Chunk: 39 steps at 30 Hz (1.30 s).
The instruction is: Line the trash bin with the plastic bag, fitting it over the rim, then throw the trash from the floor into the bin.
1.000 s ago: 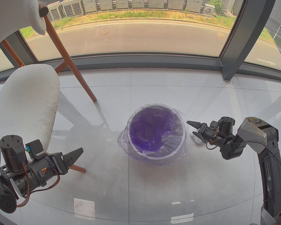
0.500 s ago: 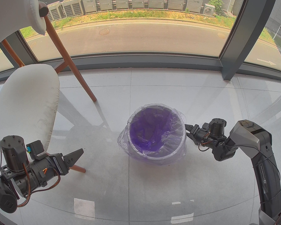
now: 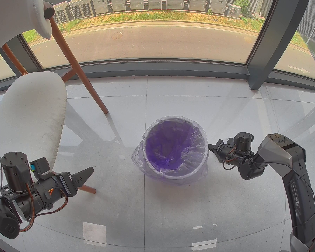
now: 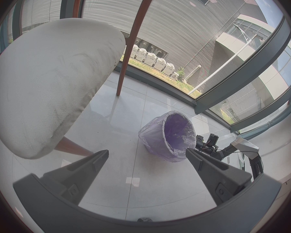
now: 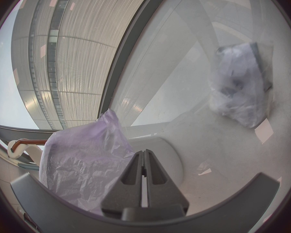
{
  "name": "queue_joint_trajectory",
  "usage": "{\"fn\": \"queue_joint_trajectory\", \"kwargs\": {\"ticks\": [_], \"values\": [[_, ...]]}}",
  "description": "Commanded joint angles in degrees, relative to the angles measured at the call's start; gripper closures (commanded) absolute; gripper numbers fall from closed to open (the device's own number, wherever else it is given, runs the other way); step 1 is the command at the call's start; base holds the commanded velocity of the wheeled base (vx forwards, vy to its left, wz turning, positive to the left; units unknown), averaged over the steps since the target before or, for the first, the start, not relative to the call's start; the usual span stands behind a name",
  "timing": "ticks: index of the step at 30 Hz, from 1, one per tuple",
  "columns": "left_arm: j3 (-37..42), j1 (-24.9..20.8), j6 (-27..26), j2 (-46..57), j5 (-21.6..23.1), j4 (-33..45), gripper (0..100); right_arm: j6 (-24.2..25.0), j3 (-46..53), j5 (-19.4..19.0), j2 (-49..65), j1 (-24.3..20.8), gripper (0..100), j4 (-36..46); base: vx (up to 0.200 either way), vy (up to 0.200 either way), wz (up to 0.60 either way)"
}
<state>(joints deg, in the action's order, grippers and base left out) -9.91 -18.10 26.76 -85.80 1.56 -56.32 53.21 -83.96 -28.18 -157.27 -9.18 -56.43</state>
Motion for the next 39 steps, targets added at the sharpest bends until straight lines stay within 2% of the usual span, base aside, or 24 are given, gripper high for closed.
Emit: {"fn": "queue_joint_trajectory", "kwargs": {"ticks": [1,5,7,8,9,11,12,14,15,16,19,22,27,32,39], "values": [[-0.02,0.0,0.05,-0.07,0.02,-0.02,0,-1.09,3.36,0.41,3.11,0.92,100,0.88,0.0,0.0,0.0],[-0.02,-0.09,0.05,-0.16,0.02,-0.02,0,-7.6,9.95,0.41,8.47,2.76,100,8.53,0.0,0.0,0.0],[-0.02,-0.09,0.05,-0.25,0.11,-0.02,0,-13.4,12.77,0.59,9.44,3.91,100,10.64,0.0,0.0,0.0],[-0.11,-0.09,0.05,-0.51,0.2,-0.02,0,-18.67,14.44,0.94,9.26,4.61,100,10.46,0.0,0.0,0.0],[-0.2,-0.09,0.05,-0.86,0.2,-0.02,0,-23.42,15.58,1.2,8.91,5.31,0,9.94,0.0,0.0,0.0],[-0.55,0.0,0.05,-1.48,0.29,-0.11,0,-34.49,17.86,1.2,8.03,6.81,0,6.33,0.0,0.0,0.0],[-0.64,0.0,0.05,-1.65,0.29,-0.11,0,-37.92,18.74,0.85,7.86,7.16,0,4.22,0.0,0.0,0.0],[-0.9,0.0,0.05,-1.74,0.29,-0.37,0,-42.49,19.53,-2.14,7.24,7.25,0,-0.43,0.0,0.0,0.0],[-0.9,-0.09,-0.04,-1.83,0.29,-0.37,0,-45.83,19.44,-5.57,6.19,7.25,0,-3.6,0.0,0.0,0.0],[-0.81,-0.09,-0.04,-1.83,0.29,-0.37,0,-48.03,19.27,-7.06,5.57,7.25,0,-5.09,0.0,0.0,0.0],[-0.81,-0.09,-0.13,-1.74,0.29,-0.37,0,-55.67,17.86,-9.26,4.78,7.25,0,-6.15,0.0,0.0,0.0],[-0.55,-0.09,-0.13,-1.65,0.2,-0.37,0,-62.26,17.16,-14.71,4.43,7.25,0,-6.32,0.0,0.0,0.0],[-0.37,-0.09,-0.13,-1.65,0.02,-0.37,0,-70.7,14.26,-24.73,2.06,7.42,0,-8.35,0.0,0.0,0.0],[0.07,-0.09,-0.13,-1.65,0.02,-0.37,0,-76.77,13.47,-29.21,1.53,7.07,0,-8.61,0.0,0.0,0.0],[0.07,-0.09,-0.13,-1.83,-0.07,-0.28,0,-80.55,12.24,-29.56,0.91,6.1,0,-8.52,0.0,0.0,0.0]]}}
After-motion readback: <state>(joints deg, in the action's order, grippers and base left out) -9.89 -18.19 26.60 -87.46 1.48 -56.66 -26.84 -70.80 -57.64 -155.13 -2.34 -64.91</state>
